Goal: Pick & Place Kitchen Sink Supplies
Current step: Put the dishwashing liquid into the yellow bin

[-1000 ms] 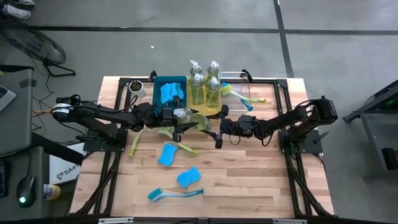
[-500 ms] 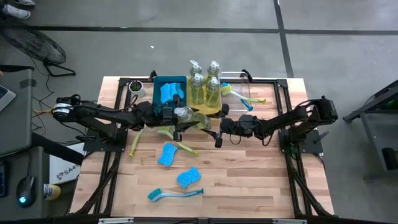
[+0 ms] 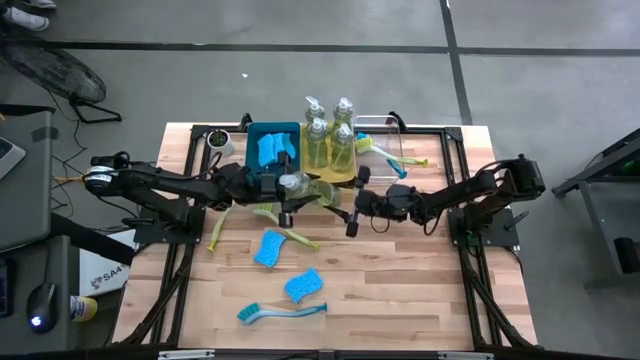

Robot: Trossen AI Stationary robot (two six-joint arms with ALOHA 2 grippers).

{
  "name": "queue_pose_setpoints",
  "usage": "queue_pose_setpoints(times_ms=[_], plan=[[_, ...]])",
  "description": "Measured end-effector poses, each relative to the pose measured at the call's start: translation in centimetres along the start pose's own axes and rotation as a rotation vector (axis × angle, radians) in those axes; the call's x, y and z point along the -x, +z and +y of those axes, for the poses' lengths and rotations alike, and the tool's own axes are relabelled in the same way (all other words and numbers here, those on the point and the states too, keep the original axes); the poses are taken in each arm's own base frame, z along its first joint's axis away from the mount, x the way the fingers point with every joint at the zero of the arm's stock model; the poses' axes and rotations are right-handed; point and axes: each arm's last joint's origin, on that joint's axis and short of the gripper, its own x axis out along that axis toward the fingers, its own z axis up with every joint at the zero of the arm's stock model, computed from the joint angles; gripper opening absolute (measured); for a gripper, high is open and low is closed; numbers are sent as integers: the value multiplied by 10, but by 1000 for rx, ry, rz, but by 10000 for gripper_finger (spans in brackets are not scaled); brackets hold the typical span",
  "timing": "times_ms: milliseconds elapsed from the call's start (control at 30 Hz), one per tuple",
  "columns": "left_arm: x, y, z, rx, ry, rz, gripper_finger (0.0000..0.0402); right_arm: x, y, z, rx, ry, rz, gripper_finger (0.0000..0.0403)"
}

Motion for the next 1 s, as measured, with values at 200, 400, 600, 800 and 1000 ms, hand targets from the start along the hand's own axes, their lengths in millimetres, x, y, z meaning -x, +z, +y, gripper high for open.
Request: queue_pose_setpoints(times_ms=[200, 400, 600, 800, 1000], plan=[[-8, 4, 6, -40, 68, 37, 196, -2, -1, -9, 4, -31, -4, 269], [-10, 1, 13, -42, 72, 43, 192, -3, -4, -15, 4, -15, 13, 269], [-10, 1, 13, -41, 66, 47, 190, -2, -3, -11, 7, -3, 19, 297], [-11, 0, 13, -47, 74, 53, 188, 3, 2, -14, -14, -16, 57, 347], [-11, 0, 14, -50, 105, 64, 188, 5, 8, -16, -20, -19, 52, 368]])
